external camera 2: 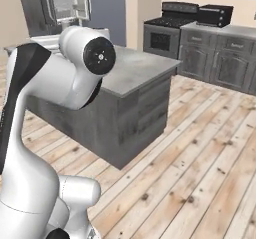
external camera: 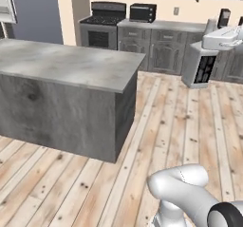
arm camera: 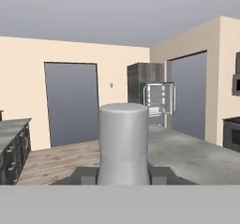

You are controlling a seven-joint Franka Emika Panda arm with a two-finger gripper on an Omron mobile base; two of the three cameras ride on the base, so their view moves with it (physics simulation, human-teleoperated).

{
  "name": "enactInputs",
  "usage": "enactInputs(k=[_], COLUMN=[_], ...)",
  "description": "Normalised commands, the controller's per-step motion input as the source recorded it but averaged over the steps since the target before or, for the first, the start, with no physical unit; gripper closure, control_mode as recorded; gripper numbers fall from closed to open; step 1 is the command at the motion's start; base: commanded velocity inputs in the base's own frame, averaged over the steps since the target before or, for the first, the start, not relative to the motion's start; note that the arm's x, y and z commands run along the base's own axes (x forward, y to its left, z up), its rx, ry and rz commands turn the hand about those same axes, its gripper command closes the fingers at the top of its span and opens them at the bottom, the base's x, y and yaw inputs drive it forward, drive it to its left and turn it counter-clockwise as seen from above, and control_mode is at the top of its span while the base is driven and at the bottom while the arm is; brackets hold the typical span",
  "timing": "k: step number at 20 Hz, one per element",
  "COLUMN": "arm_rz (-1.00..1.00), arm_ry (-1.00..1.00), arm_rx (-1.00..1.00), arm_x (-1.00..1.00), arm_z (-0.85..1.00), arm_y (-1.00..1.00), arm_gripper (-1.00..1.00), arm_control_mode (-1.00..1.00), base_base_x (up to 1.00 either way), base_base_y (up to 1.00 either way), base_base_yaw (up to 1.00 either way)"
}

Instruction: There is a bowl on the dining counter. Grab a lemon wedge from the fridge and place it in the bowl. Then get the liquor bottle and glass cup from the cabinet and place them next to the bowl.

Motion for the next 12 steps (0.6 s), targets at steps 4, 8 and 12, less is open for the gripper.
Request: enactInputs(k=[4, 8, 12], arm_rz=[0.00, 0.00, 0.00], arm_ry=[0.00, 0.00, 0.00], arm_rx=[0.00, 0.00, 0.00], arm_x=[0.00, 0.00, 0.00], arm_z=[0.00, 0.00, 0.00], arm_y=[0.00, 0.00, 0.00], arm_gripper=[1.00, 1.00, 1.00], arm_control_mode=[1.00, 1.00, 1.00], base_base_x=[-1.00, -1.00, -1.00], base_base_y=[0.82, 0.78, 0.82], base_base_yaw=[0.15, 0.13, 0.13])
